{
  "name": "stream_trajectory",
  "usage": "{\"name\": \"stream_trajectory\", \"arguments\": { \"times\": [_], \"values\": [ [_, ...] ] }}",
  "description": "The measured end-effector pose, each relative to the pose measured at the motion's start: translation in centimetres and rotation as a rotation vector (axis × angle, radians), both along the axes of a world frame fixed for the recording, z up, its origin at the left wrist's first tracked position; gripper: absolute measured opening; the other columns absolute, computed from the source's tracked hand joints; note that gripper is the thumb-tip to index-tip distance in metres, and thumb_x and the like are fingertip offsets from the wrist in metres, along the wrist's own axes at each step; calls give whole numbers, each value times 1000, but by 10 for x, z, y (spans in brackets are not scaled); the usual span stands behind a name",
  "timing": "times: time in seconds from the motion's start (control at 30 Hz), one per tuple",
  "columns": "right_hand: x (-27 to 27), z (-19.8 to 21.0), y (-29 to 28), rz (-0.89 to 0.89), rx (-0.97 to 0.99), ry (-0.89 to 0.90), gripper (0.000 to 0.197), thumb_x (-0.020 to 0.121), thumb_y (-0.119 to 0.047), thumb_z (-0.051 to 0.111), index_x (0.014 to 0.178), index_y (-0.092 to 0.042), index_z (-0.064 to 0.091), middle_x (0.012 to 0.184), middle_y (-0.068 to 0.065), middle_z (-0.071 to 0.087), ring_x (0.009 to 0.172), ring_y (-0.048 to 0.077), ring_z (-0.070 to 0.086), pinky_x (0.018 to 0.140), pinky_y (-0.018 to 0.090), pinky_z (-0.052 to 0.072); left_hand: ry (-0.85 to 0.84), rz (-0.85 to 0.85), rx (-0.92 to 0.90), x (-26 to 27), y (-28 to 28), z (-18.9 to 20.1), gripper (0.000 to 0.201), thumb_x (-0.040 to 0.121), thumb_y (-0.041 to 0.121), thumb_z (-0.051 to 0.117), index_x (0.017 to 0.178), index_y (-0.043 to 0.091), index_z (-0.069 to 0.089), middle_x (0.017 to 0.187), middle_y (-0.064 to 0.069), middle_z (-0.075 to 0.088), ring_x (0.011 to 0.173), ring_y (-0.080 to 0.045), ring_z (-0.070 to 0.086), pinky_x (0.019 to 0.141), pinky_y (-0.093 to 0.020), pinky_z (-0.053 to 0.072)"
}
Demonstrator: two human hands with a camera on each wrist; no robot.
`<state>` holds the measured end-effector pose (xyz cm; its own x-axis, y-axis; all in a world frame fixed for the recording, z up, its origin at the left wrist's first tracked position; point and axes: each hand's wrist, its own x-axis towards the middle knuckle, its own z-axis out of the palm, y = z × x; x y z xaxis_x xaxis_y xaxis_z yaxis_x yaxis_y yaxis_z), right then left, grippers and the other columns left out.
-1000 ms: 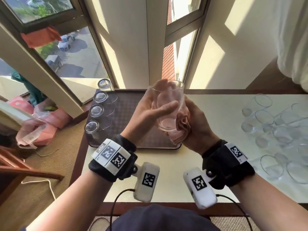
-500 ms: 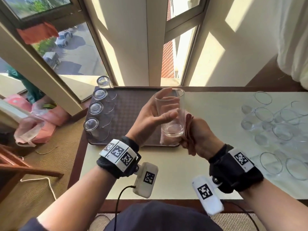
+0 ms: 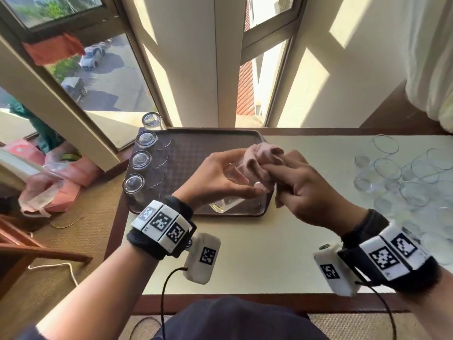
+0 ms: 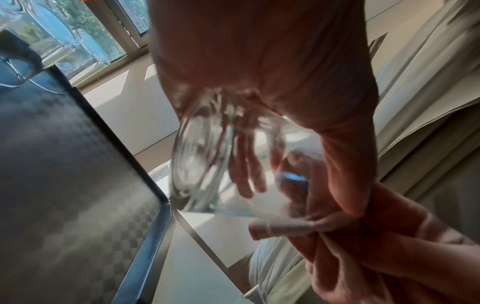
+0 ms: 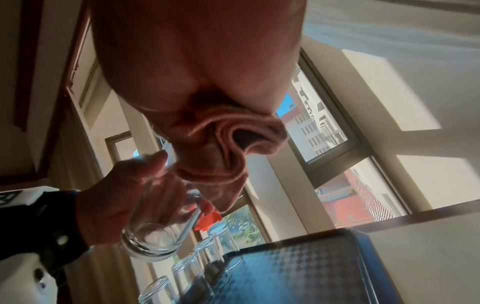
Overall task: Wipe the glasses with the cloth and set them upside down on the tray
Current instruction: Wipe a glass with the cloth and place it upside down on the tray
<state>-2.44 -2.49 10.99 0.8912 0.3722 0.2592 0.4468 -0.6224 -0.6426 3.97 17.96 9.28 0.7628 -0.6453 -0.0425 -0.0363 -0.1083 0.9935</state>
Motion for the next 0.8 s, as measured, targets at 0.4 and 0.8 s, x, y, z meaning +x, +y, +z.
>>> {"name": "stream_trajectory", "arguments": {
  "times": [0.4, 0.8],
  "values": [
    [9, 20, -7, 7, 406, 311, 33, 68, 6, 63, 96, -9, 63, 92, 16, 67, 78, 14, 71, 67, 28, 58, 104, -107, -54, -5, 6, -8, 70, 64, 13, 89, 130, 11, 64, 119, -17, 71, 107, -25, 68, 100, -40, 53],
    [-11, 0, -7, 290, 153, 346, 54, 80, -20, 71, 131, -14, 57, 134, -3, 56, 126, 2, 48, 99, 16, 44, 120, -105, -39, -2, 7, -5, 65, 68, 5, 88, 128, 7, 65, 116, -7, 73, 106, -22, 70, 91, -34, 55]
  ]
}}
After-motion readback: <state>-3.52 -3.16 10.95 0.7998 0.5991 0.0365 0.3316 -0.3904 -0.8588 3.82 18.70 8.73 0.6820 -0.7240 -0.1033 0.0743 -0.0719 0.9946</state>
